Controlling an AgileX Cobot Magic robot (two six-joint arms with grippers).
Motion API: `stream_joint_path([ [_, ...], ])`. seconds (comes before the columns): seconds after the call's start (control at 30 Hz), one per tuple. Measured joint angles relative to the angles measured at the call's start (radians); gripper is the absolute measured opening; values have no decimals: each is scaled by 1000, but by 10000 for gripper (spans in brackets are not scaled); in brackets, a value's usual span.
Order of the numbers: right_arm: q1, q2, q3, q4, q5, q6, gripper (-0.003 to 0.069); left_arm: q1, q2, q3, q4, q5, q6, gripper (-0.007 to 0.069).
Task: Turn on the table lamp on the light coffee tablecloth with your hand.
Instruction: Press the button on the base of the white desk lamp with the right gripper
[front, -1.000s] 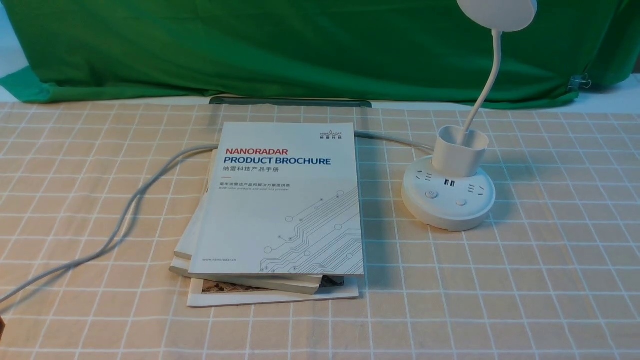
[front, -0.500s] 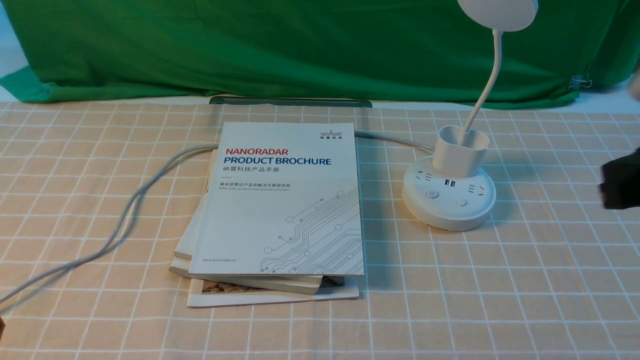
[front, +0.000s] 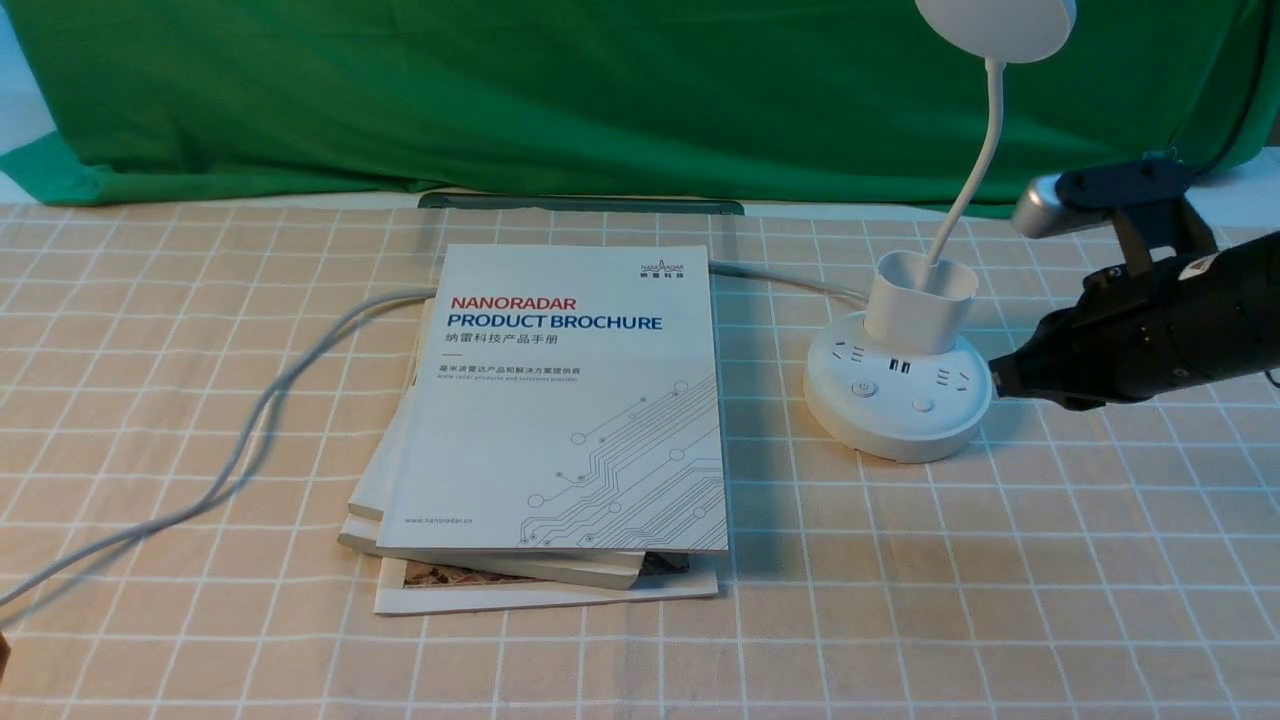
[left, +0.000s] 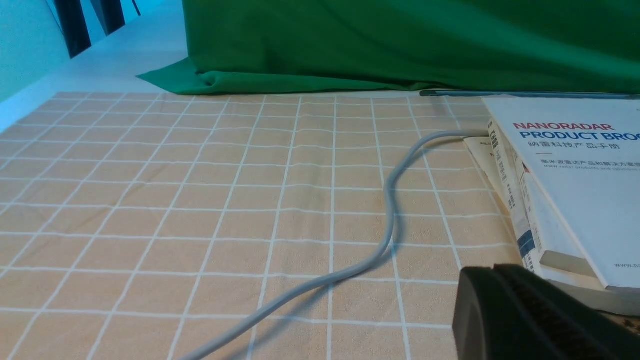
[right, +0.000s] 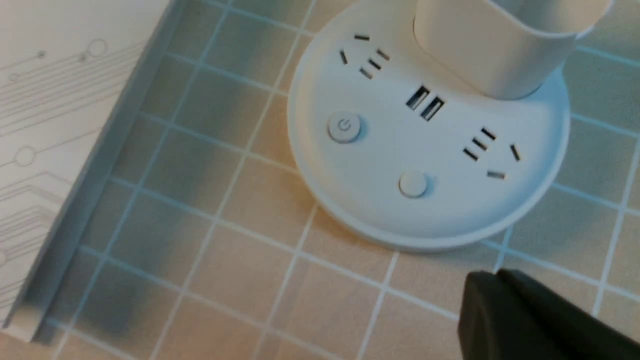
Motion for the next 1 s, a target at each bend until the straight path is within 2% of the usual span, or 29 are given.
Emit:
stream_joint_path([
  [0.27,87,125,-17,-19,-160,-5,27,0,0,0,0,0,0,21],
  [0.47,88,191,-17,-23,-244,9,27,0,0,0,0,0,0,21],
  [1.0,88,230,-17,-23,-291,14,27,0,0,0,0,0,-9,21],
])
